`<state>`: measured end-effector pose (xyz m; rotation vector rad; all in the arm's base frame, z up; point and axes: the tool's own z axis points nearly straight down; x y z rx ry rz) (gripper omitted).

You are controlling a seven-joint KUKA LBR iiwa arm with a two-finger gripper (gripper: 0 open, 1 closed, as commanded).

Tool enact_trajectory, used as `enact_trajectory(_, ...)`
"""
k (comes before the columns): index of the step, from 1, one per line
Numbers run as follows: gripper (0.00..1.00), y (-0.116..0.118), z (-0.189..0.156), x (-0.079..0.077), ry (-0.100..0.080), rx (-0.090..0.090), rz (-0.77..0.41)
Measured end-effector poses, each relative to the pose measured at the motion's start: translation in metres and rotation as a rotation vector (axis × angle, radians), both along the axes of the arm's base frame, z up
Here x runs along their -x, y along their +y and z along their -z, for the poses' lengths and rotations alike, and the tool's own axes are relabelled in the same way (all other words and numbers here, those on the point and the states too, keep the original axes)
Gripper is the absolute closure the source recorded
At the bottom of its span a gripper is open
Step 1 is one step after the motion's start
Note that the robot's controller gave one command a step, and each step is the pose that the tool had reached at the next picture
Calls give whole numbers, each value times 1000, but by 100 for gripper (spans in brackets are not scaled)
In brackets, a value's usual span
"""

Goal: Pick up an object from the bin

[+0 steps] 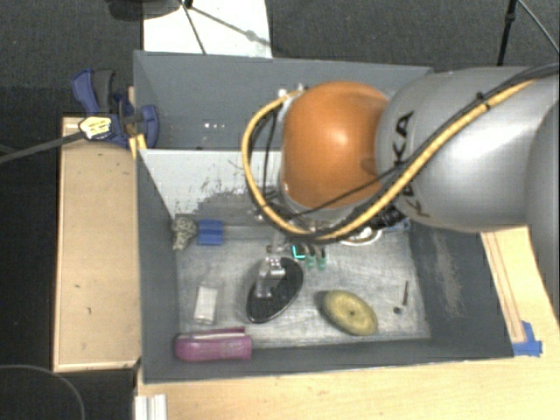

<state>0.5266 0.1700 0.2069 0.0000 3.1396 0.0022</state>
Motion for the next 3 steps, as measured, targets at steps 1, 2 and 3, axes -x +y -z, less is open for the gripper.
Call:
enact_trajectory(1,0,-70,136,-5,0,1,-636)
enact_trajectory(2,0,-49,105,-17,-6,1,-770)
enact_trajectory(3,0,-66,106,-22,-7,2,-880)
